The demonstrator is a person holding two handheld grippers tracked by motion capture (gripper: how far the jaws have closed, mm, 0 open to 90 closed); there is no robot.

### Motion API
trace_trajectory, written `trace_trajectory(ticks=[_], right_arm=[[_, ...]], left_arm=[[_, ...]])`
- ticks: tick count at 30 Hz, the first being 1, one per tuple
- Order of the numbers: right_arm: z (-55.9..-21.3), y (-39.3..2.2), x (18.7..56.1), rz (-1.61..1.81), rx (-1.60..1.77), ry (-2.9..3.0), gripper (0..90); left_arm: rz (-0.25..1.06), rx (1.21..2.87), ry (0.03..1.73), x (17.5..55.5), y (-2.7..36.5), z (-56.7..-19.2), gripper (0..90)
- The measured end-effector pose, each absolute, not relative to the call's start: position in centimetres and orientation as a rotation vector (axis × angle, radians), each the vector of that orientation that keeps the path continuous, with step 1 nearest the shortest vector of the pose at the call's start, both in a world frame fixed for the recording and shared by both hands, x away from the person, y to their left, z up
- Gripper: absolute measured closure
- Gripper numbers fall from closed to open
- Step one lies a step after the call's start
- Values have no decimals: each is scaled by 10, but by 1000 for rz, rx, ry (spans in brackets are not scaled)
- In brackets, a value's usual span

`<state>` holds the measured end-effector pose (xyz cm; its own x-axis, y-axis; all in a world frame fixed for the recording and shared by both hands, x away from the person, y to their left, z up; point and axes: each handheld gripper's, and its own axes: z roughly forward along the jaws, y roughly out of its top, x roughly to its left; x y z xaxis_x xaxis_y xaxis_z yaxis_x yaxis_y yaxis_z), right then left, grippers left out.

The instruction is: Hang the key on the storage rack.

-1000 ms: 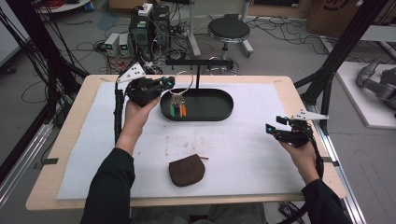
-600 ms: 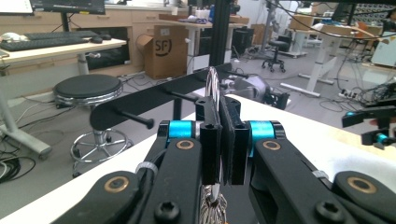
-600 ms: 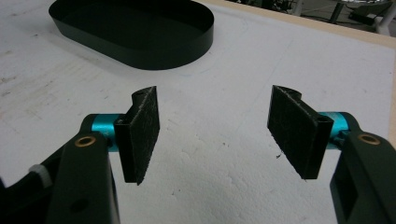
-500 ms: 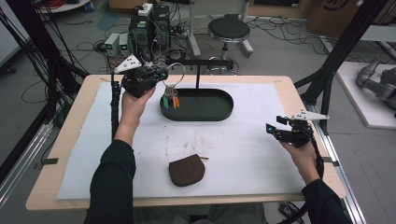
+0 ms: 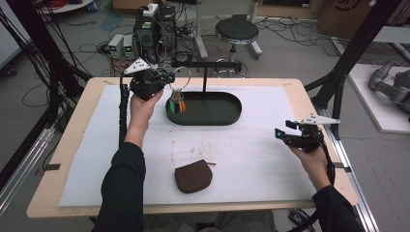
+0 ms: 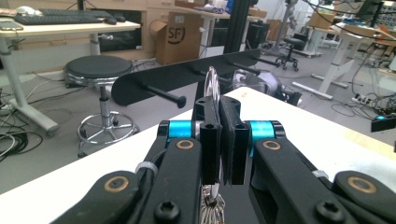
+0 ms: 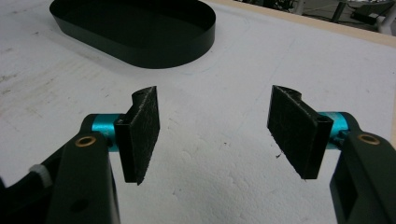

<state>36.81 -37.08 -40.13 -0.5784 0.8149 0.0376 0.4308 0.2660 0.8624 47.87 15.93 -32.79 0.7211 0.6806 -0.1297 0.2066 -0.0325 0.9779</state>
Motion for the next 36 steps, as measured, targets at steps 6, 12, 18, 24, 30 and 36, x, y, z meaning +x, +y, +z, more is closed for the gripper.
trace_trajectory(ticks=[6, 12, 18, 24, 30, 36], right_arm=[[-401, -371, 368, 1241, 1129, 2132, 349], [-402, -370, 369, 1240, 1122, 2142, 350], [-402, -370, 369, 1241, 1116, 2140, 349], [-402, -370, 369, 1242, 1120, 2139, 350], [-402, -370, 369, 1241, 1121, 2143, 349], [-402, -370, 369, 1238, 1119, 2143, 349]], left_arm=[[426, 1573, 779, 483, 160, -333, 866], [414, 1556, 810, 487, 163, -337, 866], [413, 1558, 825, 487, 163, -340, 866], [421, 1557, 840, 488, 166, -342, 865], [422, 1553, 846, 488, 166, -343, 863], [418, 1549, 852, 488, 166, -345, 843]])
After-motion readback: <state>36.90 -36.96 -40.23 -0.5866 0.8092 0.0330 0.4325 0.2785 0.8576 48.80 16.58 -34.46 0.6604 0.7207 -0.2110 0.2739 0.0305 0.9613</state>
